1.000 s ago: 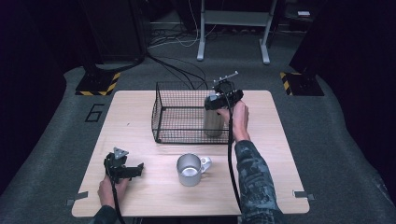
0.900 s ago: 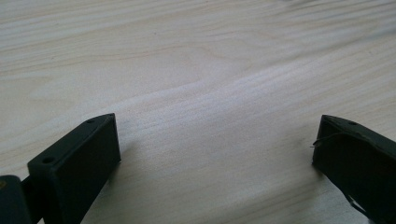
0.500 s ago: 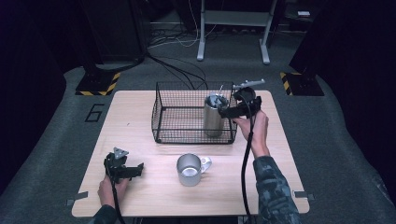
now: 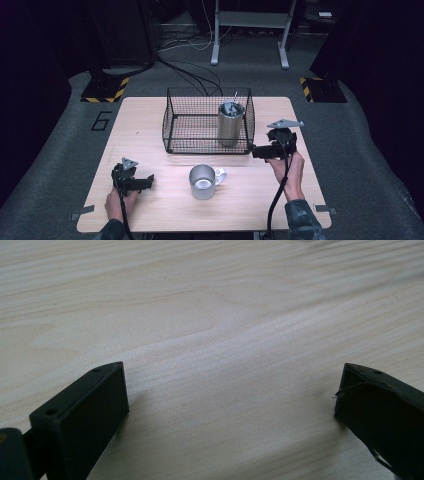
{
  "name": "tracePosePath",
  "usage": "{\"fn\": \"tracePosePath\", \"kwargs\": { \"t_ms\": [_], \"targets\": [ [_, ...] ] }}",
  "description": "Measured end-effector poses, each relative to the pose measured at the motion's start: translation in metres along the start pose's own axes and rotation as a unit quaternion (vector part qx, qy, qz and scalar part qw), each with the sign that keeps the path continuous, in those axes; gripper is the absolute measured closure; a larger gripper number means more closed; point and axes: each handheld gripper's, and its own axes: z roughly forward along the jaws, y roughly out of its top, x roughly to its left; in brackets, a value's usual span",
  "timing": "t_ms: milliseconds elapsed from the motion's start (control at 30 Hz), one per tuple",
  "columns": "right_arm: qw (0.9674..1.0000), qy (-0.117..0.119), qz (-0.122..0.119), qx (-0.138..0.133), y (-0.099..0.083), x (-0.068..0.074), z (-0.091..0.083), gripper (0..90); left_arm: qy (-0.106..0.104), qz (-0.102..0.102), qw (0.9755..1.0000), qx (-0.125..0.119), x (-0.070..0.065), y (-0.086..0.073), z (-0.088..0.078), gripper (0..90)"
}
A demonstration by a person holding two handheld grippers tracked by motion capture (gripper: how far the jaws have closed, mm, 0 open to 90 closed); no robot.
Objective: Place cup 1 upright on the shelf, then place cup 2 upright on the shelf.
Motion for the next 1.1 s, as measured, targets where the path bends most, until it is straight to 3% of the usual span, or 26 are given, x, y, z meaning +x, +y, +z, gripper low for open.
{"fn": "tracePosePath", "kwargs": {
  "t_ms": [33, 167, 200, 233, 267, 467, 767, 867, 967, 1100],
  "targets": [
    [1.0000, 0.000, 0.000, 0.000, 0.000, 0.000, 0.000, 0.0, 0.000, 0.000, 1.0000, 0.000, 0.000, 0.000, 0.000, 0.4],
    [0.9999, -0.005, 0.013, 0.004, -0.033, -0.004, 0.004, 0.0, 0.000, 0.000, 1.0000, 0.000, 0.000, 0.000, 0.000, 0.4],
    [0.9998, -0.007, 0.013, 0.009, -0.050, -0.005, 0.008, 0.0, 0.000, 0.000, 1.0000, -0.001, 0.000, 0.000, 0.000, 0.4],
    [0.9998, -0.007, 0.013, 0.009, -0.050, -0.005, 0.008, 0.0, 0.000, 0.000, 1.0000, -0.001, 0.000, 0.000, 0.000, 0.4],
    [0.9997, -0.012, 0.016, 0.016, -0.066, -0.004, 0.013, 0.0, 0.000, 0.000, 1.0000, 0.000, 0.000, 0.000, 0.000, 0.4],
    [0.9987, -0.014, 0.037, 0.032, -0.103, -0.006, 0.026, 0.0, 0.000, 0.001, 1.0000, 0.000, 0.000, 0.000, 0.000, 0.4],
    [0.9972, -0.034, 0.047, 0.048, -0.144, -0.015, 0.042, 0.0, -0.001, 0.001, 1.0000, 0.000, 0.000, 0.000, 0.000, 0.4],
    [0.9966, -0.033, 0.062, 0.044, -0.155, -0.020, 0.044, 0.0, -0.001, 0.001, 1.0000, 0.000, 0.000, 0.000, 0.000, 0.4],
    [0.9952, -0.038, 0.079, 0.043, -0.164, -0.024, 0.046, 0.0, -0.001, 0.001, 1.0000, 0.000, 0.000, 0.001, 0.000, 0.4],
    [0.9950, -0.047, 0.072, 0.052, -0.168, -0.025, 0.048, 0.0, -0.001, 0.000, 1.0000, 0.000, 0.000, 0.001, 0.000, 0.4]
  ]
}}
